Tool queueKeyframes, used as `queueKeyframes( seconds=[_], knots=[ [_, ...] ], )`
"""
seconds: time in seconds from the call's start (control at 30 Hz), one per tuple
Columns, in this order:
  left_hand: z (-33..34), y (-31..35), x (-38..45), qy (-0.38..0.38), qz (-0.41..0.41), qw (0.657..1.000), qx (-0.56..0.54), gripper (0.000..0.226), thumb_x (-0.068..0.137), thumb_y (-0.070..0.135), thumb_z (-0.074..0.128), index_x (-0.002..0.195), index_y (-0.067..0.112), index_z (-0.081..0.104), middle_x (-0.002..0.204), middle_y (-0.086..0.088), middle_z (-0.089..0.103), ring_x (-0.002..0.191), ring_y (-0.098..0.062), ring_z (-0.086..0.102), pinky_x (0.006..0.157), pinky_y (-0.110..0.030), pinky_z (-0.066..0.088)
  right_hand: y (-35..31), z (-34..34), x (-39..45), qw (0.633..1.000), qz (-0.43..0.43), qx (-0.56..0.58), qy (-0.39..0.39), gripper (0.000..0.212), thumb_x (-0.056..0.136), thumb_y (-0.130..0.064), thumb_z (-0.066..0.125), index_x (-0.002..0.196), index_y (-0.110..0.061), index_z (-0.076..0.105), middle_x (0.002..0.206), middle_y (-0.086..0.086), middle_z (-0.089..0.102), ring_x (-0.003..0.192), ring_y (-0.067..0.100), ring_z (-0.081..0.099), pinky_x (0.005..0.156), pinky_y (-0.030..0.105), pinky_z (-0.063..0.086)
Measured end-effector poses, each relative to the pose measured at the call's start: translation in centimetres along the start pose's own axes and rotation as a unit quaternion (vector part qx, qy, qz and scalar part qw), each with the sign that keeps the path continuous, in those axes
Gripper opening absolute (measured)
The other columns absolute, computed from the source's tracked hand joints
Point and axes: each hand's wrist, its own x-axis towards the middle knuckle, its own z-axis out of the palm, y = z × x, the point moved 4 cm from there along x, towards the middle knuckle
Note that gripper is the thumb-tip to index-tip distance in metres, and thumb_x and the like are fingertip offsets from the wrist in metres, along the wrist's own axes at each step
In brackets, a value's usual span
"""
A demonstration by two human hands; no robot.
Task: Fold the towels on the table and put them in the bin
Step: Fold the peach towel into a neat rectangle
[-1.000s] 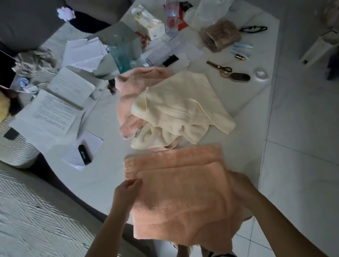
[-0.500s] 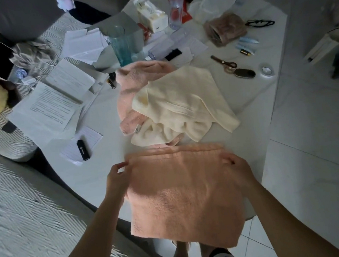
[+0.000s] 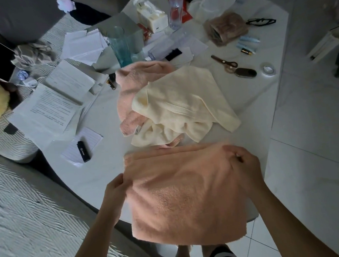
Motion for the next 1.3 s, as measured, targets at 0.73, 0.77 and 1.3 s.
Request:
queueKeyframes(
  seconds=[0.73,0.77,1.3],
  knots=[
    [-0.4,0.4,2.6,0.108,0.048,0.992,0.034,0.027,0.096,0.045,0.060,0.117,0.028,0.064,0.093,0.011,0.074,0.080,-0.007,0.069,0.061,-0.022,0.056,5.0,-1.7,-0.6,0.975,-0.047,-0.210,-0.051,0.021,0.093,-0.013,0.063,0.113,-0.020,0.063,0.094,-0.016,0.063,0.091,0.019,0.063,0.067,0.021,0.045],
    [-0.6,-0.1,1.8,0.115,0.050,0.992,0.035,0.025,0.096,0.042,0.061,0.116,0.027,0.064,0.090,0.007,0.075,0.075,-0.012,0.070,0.059,-0.026,0.058,5.6,-2.3,-1.2,0.980,-0.021,-0.196,-0.042,0.025,0.093,-0.021,0.065,0.117,-0.024,0.059,0.096,-0.018,0.060,0.092,0.016,0.061,0.067,0.020,0.043],
    [4.2,-10.6,-12.6,0.050,-0.057,0.994,0.083,0.021,0.086,0.019,0.073,0.104,0.012,0.065,0.096,-0.004,0.070,0.090,-0.018,0.067,0.073,-0.027,0.051,11.3,-6.1,-8.2,0.945,-0.020,-0.293,-0.141,0.019,0.086,-0.033,0.070,0.090,-0.021,0.056,0.081,-0.001,0.063,0.073,0.016,0.060,0.057,0.029,0.043]
  ],
)
